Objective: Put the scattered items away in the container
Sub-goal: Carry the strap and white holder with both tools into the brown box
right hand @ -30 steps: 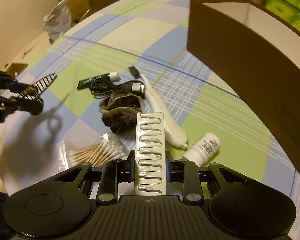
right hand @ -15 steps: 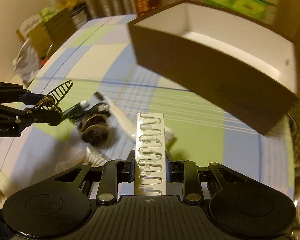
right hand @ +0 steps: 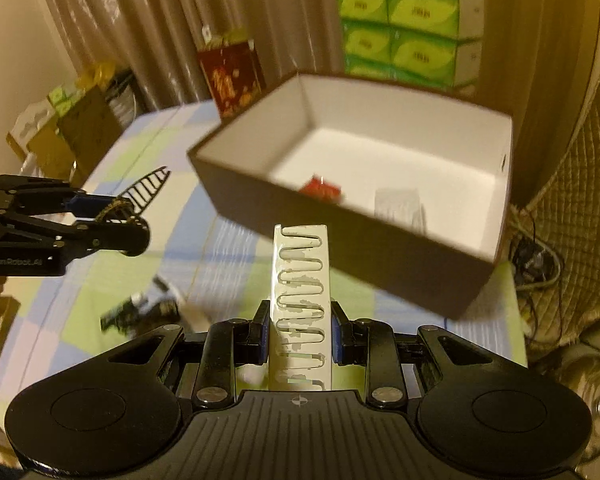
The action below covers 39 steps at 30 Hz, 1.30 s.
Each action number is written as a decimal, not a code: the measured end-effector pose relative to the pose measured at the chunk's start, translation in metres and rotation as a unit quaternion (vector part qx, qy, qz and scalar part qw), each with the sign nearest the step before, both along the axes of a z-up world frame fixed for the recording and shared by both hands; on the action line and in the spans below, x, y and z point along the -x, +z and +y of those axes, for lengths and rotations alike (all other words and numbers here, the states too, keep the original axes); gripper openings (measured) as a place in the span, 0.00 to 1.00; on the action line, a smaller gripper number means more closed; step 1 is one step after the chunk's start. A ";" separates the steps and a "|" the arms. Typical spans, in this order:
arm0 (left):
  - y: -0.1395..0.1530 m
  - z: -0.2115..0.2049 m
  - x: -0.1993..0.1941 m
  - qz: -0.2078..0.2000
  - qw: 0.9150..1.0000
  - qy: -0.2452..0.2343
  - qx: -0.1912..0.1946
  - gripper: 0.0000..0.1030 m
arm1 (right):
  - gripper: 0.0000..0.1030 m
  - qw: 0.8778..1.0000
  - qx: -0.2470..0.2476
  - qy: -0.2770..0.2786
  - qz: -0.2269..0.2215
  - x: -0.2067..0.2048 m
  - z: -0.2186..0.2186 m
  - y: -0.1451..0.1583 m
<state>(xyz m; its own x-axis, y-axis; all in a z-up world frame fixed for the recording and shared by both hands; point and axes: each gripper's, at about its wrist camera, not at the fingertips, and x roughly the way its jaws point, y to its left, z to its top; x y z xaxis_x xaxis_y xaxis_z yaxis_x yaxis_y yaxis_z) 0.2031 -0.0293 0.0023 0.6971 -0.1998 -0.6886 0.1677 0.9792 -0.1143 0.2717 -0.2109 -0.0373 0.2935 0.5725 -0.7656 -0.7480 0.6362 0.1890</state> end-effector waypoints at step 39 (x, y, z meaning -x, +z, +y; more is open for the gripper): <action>-0.079 -0.012 -0.289 0.119 0.993 -0.005 0.010 0.36 | 0.25 0.994 0.102 -0.009 0.029 -0.252 0.096 -0.080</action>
